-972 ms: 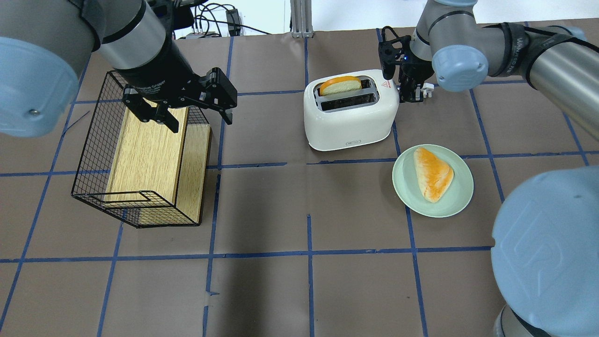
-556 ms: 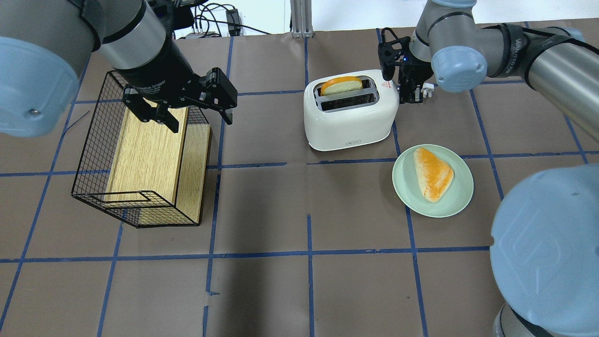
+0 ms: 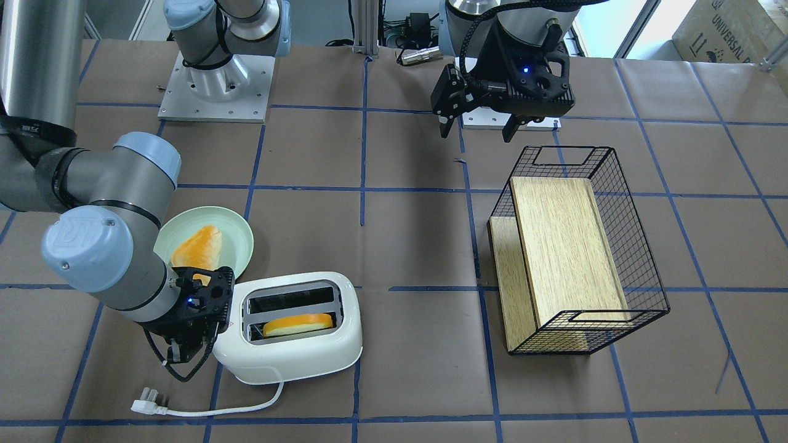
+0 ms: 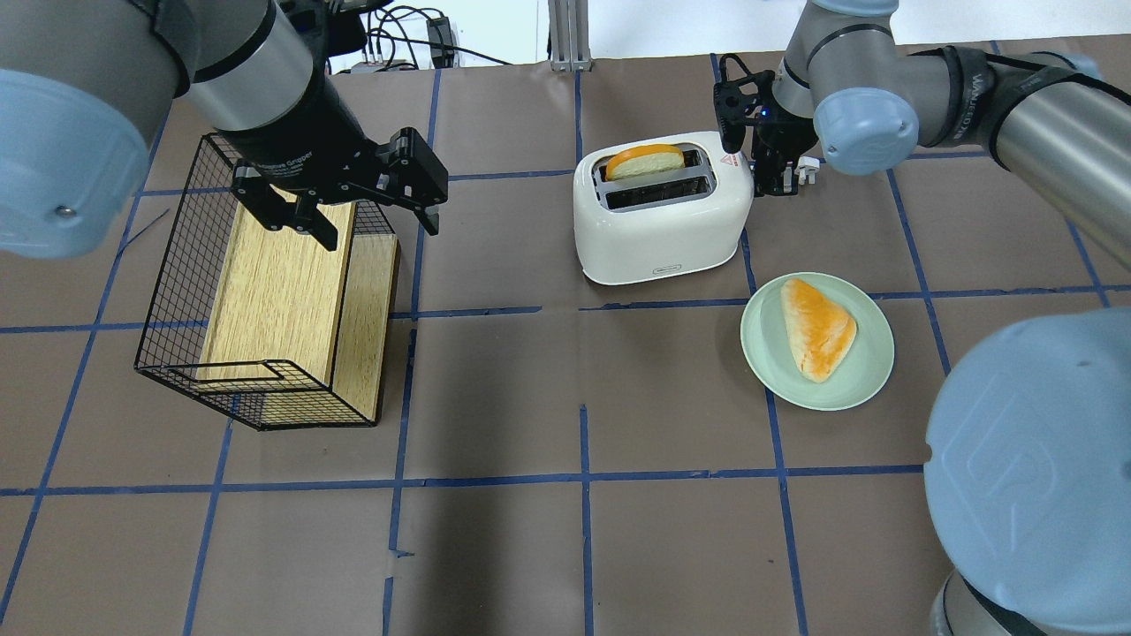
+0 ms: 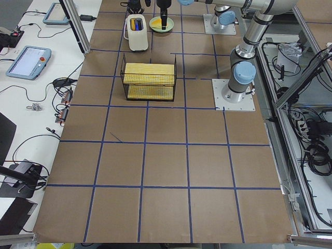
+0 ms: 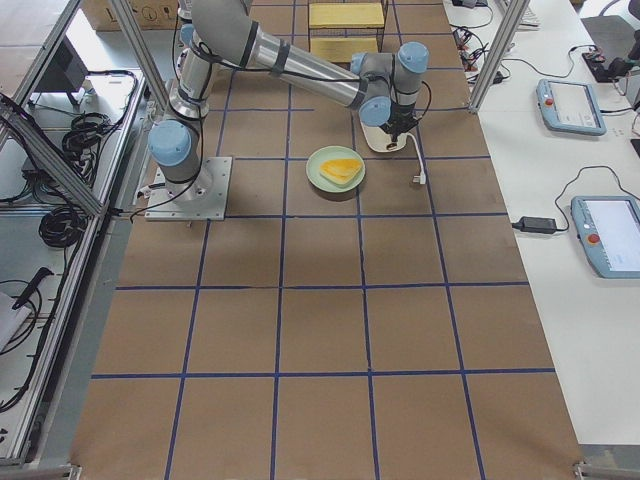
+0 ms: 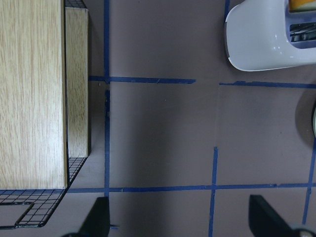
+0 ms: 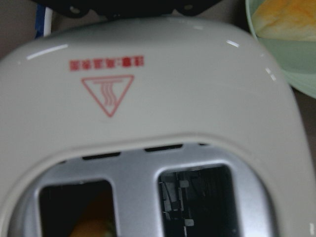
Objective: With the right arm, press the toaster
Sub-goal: 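Press the toaster lever down with the right gripper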
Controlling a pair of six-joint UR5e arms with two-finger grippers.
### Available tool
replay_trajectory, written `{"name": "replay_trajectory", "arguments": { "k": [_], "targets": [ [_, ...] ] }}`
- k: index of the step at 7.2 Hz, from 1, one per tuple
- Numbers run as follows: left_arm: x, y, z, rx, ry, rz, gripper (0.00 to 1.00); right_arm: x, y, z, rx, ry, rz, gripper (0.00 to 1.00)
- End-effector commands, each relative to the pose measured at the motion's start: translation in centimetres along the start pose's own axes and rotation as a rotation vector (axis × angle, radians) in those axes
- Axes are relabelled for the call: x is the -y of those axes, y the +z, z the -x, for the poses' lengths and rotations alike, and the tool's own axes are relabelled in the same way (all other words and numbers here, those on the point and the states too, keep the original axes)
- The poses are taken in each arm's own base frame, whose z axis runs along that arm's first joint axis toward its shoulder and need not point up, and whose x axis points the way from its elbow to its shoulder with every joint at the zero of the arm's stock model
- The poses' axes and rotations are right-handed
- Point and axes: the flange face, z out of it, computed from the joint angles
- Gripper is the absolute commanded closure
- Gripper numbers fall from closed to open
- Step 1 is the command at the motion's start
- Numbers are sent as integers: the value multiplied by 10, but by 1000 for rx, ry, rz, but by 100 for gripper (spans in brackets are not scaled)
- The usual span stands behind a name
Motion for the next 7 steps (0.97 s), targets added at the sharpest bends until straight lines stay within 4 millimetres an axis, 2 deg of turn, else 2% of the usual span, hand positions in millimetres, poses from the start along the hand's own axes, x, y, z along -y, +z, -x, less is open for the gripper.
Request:
{"name": "replay_trajectory", "arguments": {
  "k": [1,5,6,7],
  "targets": [
    [0,0,0,0,0,0,0,0,0,0,1,2,0,96],
    [0,0,0,0,0,0,0,-1,7,-1,11,4,-4,96],
    [-1,-1,0,0,0,-1,0,-1,7,-1,9,5,-2,94],
    [-1,-1,0,0,0,-1,0,-4,-6,-5,-14,8,20,87]
  ]
}}
